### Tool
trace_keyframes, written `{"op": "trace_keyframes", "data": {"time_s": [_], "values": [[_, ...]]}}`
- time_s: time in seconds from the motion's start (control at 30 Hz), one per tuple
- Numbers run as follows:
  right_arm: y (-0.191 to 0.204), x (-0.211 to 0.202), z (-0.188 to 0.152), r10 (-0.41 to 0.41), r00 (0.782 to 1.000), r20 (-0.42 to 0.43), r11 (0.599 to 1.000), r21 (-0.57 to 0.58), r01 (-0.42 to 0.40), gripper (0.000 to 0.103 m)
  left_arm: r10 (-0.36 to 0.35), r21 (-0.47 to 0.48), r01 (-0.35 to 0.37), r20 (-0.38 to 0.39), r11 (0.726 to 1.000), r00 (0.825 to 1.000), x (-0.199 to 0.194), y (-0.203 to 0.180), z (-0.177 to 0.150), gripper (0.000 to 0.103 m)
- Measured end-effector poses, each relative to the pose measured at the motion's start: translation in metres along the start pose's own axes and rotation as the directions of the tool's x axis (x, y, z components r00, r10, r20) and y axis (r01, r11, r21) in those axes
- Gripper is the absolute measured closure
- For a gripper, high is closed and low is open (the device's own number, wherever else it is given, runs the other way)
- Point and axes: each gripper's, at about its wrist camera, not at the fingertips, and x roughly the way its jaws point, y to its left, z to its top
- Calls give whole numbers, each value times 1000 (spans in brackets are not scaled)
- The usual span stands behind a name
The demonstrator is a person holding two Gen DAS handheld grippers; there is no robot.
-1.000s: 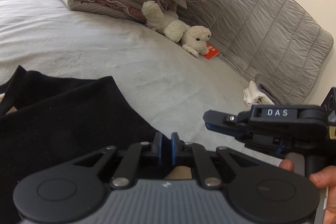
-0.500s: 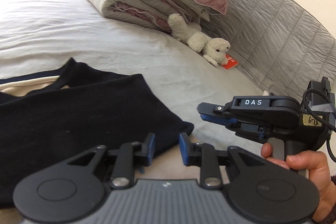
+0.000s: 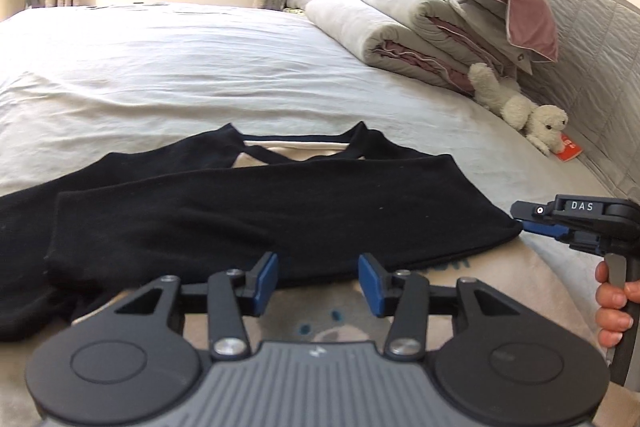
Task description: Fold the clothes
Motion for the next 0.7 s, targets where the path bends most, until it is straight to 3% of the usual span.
{"op": "trace_keyframes", "data": {"time_s": [0.27,0.47,0.5,0.7], "values": [[5,1,-7,-59,998,-32,989,-136,54,60,118,-18,-118,-6,993,993,-43,26,-28,39],[16,-1,-19,-96,994,-52,951,-299,76,53,162,-38,-162,2,986,987,-68,43,-48,32],[18,0,-22,-106,993,-49,942,-323,85,53,170,-50,-169,10,984,985,-70,44,-50,28],[23,2,-32,-139,990,-7,902,-413,124,53,199,-177,-191,28,965,980,-72,51,-48,27]]}}
